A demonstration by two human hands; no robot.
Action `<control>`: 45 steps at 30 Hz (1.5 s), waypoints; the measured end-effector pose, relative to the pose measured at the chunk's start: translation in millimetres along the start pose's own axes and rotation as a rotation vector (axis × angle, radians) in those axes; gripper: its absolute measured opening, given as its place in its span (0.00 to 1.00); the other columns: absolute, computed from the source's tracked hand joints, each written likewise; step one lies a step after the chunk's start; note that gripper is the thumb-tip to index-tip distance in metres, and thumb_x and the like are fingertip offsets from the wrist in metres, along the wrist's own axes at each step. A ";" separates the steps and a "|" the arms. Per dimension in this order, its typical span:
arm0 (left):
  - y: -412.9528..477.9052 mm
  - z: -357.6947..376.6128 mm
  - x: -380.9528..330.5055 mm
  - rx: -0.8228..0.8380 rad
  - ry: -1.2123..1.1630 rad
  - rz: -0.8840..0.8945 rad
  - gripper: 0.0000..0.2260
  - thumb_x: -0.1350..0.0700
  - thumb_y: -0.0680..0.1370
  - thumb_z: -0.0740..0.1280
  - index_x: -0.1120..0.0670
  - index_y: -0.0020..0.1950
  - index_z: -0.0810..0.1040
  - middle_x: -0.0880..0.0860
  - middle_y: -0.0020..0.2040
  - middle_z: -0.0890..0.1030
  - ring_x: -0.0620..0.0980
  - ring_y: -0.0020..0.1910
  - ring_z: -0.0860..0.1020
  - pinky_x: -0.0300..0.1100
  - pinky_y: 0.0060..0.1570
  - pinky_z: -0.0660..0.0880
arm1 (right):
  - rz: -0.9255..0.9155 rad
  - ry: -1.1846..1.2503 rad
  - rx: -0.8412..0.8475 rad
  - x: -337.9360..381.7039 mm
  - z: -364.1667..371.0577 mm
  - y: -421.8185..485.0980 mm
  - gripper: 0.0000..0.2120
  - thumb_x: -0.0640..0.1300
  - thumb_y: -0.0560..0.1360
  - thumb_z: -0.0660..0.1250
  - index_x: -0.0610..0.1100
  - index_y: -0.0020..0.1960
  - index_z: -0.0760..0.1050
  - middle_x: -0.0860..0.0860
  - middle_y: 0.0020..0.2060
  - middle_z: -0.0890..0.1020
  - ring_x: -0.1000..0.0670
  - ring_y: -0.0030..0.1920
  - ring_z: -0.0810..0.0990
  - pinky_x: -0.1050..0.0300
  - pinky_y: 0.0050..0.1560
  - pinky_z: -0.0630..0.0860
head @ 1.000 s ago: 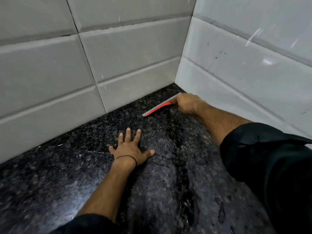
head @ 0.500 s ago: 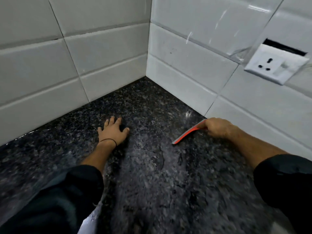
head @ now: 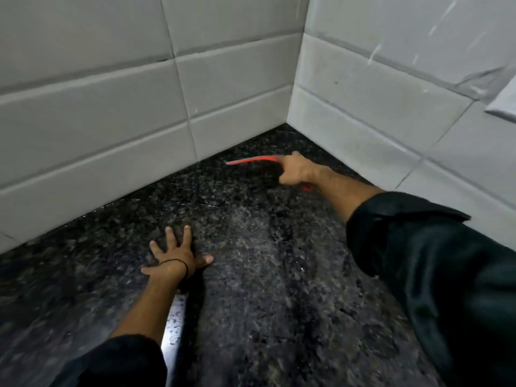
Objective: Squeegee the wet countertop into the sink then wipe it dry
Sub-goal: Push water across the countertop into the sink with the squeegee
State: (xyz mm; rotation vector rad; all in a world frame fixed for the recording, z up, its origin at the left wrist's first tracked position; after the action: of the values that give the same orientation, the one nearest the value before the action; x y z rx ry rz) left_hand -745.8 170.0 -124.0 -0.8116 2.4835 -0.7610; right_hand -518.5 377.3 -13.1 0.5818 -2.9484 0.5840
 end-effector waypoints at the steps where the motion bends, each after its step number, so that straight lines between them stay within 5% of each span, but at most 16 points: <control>1: 3.2 1.3 2.6 0.009 -0.004 0.010 0.47 0.31 0.71 0.65 0.38 0.78 0.35 0.50 0.78 0.29 0.66 0.76 0.33 0.71 0.71 0.48 | -0.029 -0.007 0.006 17.3 2.5 13.0 0.30 0.47 0.64 0.63 0.48 0.67 0.74 0.39 0.59 0.77 0.39 0.54 0.80 0.55 0.54 0.77; 6: 3.9 1.8 3.5 0.000 -0.027 0.014 0.46 0.32 0.72 0.66 0.35 0.77 0.36 0.45 0.78 0.29 0.63 0.77 0.34 0.75 0.68 0.52 | -0.133 -0.114 -0.175 76.5 3.3 58.5 0.24 0.42 0.74 0.62 0.49 0.70 0.72 0.41 0.63 0.72 0.36 0.61 0.75 0.44 0.61 0.73; 15: 12.8 -1.1 -0.6 0.040 -0.041 -0.027 0.47 0.34 0.72 0.69 0.32 0.75 0.35 0.43 0.77 0.28 0.64 0.76 0.32 0.76 0.66 0.52 | -0.104 -0.167 -0.142 95.3 12.7 92.8 0.20 0.40 0.75 0.64 0.43 0.67 0.75 0.41 0.65 0.77 0.40 0.65 0.76 0.48 0.63 0.73; 26: -7.4 -10.0 -0.5 0.021 -0.118 0.013 0.47 0.37 0.71 0.72 0.33 0.77 0.41 0.44 0.79 0.32 0.64 0.77 0.34 0.77 0.66 0.51 | -0.010 -0.320 0.078 -22.5 23.8 -73.4 0.18 0.45 0.74 0.64 0.44 0.63 0.74 0.43 0.61 0.79 0.40 0.61 0.78 0.50 0.59 0.74; 31: -12.6 -11.5 0.9 0.025 -0.104 0.023 0.47 0.34 0.70 0.71 0.35 0.78 0.41 0.46 0.79 0.34 0.64 0.77 0.35 0.77 0.67 0.50 | 0.075 -0.396 0.117 -97.0 38.7 -138.9 0.20 0.51 0.72 0.63 0.56 0.64 0.73 0.51 0.59 0.80 0.44 0.56 0.81 0.49 0.54 0.78; 36: -7.0 -20.6 13.8 0.049 0.032 0.120 0.42 0.34 0.74 0.66 0.42 0.80 0.46 0.54 0.81 0.41 0.61 0.79 0.47 0.60 0.76 0.46 | 0.029 -0.495 0.136 -77.4 3.1 -177.3 0.19 0.47 0.73 0.65 0.60 0.62 0.77 0.51 0.54 0.83 0.46 0.54 0.82 0.52 0.51 0.80; 39: -8.2 -33.8 28.3 0.007 -0.095 0.177 0.38 0.40 0.75 0.69 0.45 0.80 0.54 0.56 0.81 0.49 0.60 0.78 0.56 0.51 0.77 0.54 | 0.012 -0.423 0.025 -50.1 -10.2 -165.4 0.20 0.47 0.72 0.66 0.63 0.61 0.78 0.50 0.52 0.83 0.45 0.52 0.83 0.52 0.50 0.80; 45: -29.1 -7.8 93.2 -0.130 -0.193 0.123 0.41 0.30 0.68 0.69 0.35 0.77 0.56 0.45 0.81 0.49 0.58 0.79 0.44 0.65 0.74 0.50 | -0.190 -0.203 -0.079 63.3 -4.9 -78.0 0.20 0.51 0.73 0.66 0.65 0.63 0.76 0.49 0.55 0.84 0.43 0.55 0.82 0.49 0.54 0.78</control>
State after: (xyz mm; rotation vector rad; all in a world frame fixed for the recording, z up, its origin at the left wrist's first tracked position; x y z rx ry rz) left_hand -807.3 93.9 -120.1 -0.7317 2.4009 -0.4603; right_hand -547.3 290.3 28.3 0.9517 -3.0335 0.4095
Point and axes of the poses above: each hand's wrist, its own y-axis towards the middle knuckle, its own z-axis out of the palm, x = y × z, the point moved 1 cm from there along y, towards the middle knuckle
